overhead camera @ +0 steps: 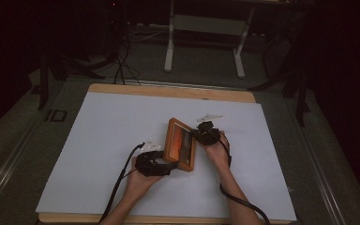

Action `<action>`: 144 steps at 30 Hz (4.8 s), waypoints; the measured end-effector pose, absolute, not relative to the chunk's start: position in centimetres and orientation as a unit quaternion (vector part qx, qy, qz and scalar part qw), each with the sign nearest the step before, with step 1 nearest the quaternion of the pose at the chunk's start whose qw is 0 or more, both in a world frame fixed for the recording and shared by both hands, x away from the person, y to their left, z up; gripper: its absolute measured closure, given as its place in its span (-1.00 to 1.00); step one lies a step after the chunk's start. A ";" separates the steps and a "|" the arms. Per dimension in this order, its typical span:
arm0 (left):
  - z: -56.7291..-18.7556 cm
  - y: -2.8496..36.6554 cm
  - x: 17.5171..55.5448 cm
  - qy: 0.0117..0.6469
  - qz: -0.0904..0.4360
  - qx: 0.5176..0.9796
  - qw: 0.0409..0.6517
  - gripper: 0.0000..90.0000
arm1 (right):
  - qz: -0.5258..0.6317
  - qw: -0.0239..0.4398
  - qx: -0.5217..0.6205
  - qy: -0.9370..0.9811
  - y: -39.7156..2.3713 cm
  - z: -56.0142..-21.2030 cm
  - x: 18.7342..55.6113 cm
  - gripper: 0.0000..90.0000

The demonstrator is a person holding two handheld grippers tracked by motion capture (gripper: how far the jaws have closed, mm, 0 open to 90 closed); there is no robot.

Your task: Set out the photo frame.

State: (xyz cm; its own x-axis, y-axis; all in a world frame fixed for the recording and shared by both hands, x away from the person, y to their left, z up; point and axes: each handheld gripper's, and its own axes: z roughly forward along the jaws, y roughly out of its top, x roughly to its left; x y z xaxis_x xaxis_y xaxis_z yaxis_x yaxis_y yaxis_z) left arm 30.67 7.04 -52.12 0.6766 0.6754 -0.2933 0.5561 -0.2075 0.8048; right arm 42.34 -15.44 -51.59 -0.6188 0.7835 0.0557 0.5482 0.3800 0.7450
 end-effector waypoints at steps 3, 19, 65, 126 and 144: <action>-52.4 6.4 30.9 0.400 0.057 0.776 0.485 -0.34 | 0.379 0.154 0.408 0.816 -15.5 -51.6 42.3 1.00; -52.4 5.6 31.6 0.423 0.044 0.765 0.484 -0.15 | 0.383 0.154 0.408 0.814 -15.6 -51.7 42.3 1.00; -49.2 2.0 31.9 0.378 0.091 0.800 0.456 0.53 | 0.423 0.225 0.318 0.818 -21.9 -42.9 38.3 0.77; -40.7 2.7 33.9 0.154 0.096 0.871 0.456 0.32 | 0.442 0.112 0.078 0.887 -21.6 -43.2 35.4 0.37; -43.9 5.9 35.2 0.226 0.086 0.810 0.535 -0.19 | 0.452 0.119 0.105 0.878 -24.1 -43.8 35.0 0.51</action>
State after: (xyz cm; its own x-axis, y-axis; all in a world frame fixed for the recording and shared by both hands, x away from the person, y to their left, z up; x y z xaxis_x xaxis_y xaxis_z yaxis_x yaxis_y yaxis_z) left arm 35.15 5.91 -43.92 0.8829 0.4583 -0.1019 0.2738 -0.3263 0.9047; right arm 34.95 -24.05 -43.83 -0.9498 0.2915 -0.1136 0.0766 0.5686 0.8190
